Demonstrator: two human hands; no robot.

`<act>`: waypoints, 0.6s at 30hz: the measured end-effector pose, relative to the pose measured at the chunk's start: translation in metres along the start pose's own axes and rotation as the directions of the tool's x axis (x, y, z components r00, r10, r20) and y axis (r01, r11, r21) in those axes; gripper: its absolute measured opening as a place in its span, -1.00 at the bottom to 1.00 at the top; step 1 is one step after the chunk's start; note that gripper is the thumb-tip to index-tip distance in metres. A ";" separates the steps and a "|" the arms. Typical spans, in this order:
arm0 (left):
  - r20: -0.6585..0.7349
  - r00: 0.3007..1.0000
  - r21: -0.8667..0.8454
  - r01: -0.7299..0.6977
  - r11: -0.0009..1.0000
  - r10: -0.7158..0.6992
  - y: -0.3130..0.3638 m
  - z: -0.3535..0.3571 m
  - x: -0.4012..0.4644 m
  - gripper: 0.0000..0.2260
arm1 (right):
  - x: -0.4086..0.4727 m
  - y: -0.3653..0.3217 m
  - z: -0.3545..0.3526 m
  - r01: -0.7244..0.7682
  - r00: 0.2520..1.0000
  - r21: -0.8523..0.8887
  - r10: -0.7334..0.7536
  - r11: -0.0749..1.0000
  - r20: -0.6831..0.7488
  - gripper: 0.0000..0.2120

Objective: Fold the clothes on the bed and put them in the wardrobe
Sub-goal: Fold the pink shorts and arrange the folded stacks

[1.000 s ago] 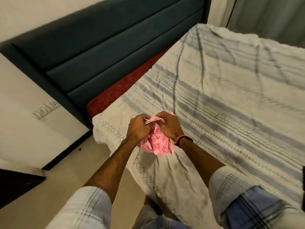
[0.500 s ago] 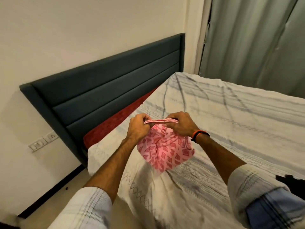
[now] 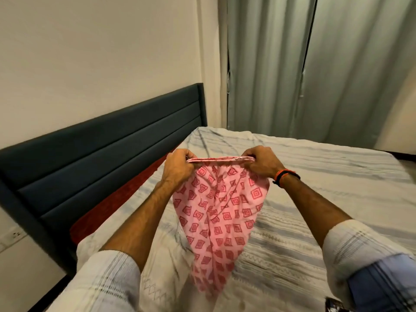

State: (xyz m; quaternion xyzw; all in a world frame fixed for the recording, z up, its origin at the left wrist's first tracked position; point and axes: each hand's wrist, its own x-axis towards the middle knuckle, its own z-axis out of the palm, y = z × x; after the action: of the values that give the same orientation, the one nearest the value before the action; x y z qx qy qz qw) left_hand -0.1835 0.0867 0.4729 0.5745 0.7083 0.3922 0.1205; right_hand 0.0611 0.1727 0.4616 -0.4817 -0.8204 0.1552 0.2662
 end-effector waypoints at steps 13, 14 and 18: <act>-0.173 0.974 -0.299 0.092 0.950 -0.148 0.127 0.053 -0.013 -0.82 | -0.020 0.118 -0.141 -0.090 0.978 0.649 0.190 0.755 -0.085 -0.80; -0.179 0.970 -0.339 0.097 0.936 -0.165 0.132 0.059 -0.012 -0.82 | -0.022 0.120 -0.147 -0.079 0.978 0.678 0.187 0.731 -0.088 -0.81; -0.145 0.970 -0.450 0.109 0.886 -0.193 0.159 0.078 -0.016 -0.82 | -0.024 0.131 -0.171 -0.056 0.978 0.742 0.185 0.668 -0.093 -0.89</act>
State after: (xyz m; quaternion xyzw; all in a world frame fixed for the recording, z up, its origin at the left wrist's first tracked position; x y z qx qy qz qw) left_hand -0.0157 0.1096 0.5274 0.4364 0.6523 0.5828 0.2105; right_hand 0.2634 0.2159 0.5258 -0.3977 -0.6306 0.4502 0.4914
